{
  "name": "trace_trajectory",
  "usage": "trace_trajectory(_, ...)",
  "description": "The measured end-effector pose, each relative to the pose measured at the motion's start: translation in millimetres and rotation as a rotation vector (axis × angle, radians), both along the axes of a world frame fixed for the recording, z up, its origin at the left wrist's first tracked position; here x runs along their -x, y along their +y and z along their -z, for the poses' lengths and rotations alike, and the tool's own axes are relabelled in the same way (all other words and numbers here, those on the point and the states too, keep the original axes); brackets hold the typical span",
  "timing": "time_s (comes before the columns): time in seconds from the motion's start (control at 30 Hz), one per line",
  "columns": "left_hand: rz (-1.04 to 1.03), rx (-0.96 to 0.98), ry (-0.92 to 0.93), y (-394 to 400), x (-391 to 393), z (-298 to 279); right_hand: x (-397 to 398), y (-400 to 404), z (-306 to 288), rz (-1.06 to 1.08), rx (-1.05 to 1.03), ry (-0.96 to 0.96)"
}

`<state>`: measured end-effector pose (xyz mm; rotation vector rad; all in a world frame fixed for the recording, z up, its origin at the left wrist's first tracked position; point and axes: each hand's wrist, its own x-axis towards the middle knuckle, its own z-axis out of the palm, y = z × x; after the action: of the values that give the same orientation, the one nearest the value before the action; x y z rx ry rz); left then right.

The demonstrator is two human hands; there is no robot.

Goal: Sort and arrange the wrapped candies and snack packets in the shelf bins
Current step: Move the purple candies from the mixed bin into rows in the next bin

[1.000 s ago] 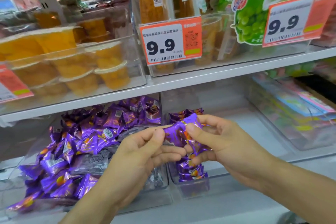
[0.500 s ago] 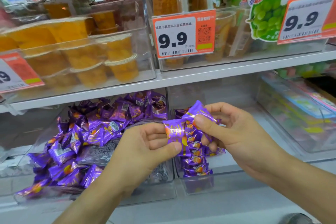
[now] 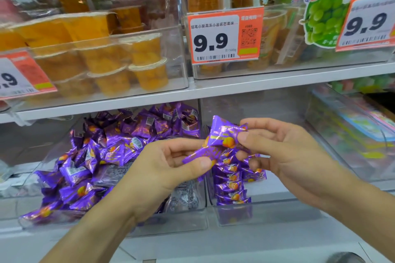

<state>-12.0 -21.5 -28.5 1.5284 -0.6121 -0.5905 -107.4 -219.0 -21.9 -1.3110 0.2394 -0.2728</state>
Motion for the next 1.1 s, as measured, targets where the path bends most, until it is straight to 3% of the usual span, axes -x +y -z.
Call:
trace_trajectory(0.23,-0.111,0.191,0.272,-8.5,7.3,-7.3,3.1,-9.9,-3.8,-0.137,-0.07,0.032)
trace_trajectory(0.5,-0.05,0.105,0.249,-11.8,10.2,-6.6,3.8,-4.7,6.2,-0.284,-0.068,0.083)
trace_trajectory(0.67,-0.006,0.147,0.374,-15.4,12.7,-11.4,5.2,-0.1,5.9,-0.284,-0.039,0.061)
trace_trajectory(0.8,0.081,0.083,0.227,-16.1,19.3,-8.0,4.3,3.0,4.0,-0.241,0.095,0.048)
trace_trajectory(1.0,0.013,0.035,0.172,-18.2,19.2,-1.3,-1.2,3.7,7.6,-0.149,0.147,0.081)
trace_trajectory(1.1,-0.007,0.004,0.129,-17.6,19.4,-1.3,-1.3,1.0,12.2,-0.106,0.307,0.022)
